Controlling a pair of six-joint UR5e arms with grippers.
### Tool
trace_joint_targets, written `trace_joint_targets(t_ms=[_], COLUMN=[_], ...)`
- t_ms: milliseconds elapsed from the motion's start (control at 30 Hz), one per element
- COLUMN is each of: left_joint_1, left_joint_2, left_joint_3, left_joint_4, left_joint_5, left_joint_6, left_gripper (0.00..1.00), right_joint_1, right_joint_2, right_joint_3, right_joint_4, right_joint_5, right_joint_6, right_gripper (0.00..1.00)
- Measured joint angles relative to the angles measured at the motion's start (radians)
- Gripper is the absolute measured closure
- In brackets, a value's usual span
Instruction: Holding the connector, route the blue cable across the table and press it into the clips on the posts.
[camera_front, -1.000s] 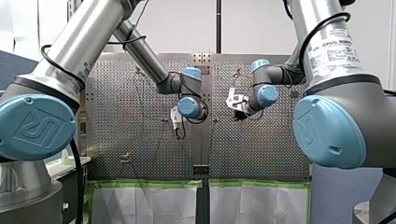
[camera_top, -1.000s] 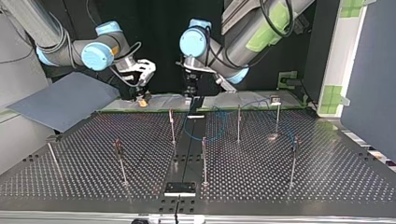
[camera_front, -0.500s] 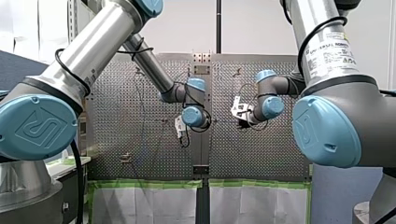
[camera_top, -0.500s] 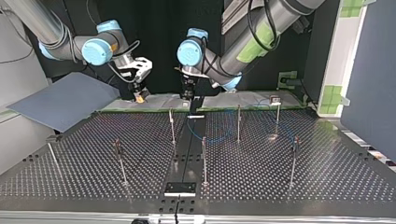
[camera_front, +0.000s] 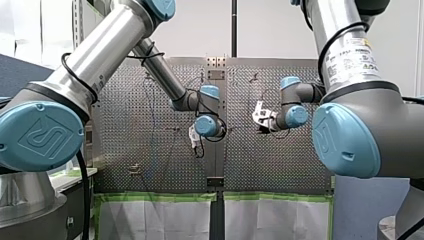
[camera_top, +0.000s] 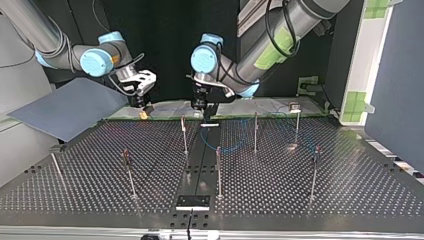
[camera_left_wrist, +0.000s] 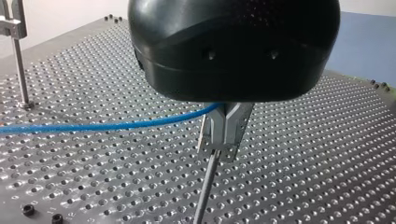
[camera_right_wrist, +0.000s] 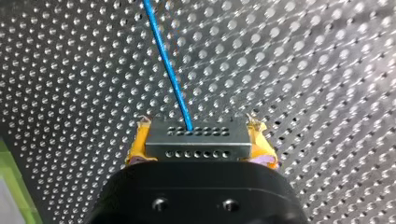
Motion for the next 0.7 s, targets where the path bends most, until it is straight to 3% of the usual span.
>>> trace_joint_targets(t_ms=[467,700], left_joint_1=[0.022,0.027], left_joint_2=[-0.028,-0.069], left_joint_3=[0.020,0.057], left_joint_4=[0.024,0.031], left_joint_5=[0.032,0.039], left_joint_6=[-0.003,-0.018], left_gripper=[0.98,0.98], right_joint_1=[-0.049,-0.057], right_joint_2=[0.009,0.010], right_joint_3=[-0.011,-0.012], right_joint_4=[0.012,0.013], right_joint_5=[-0.011,-0.014], right_joint_6=[0.008,0.000], right_gripper=[1.00,1.00])
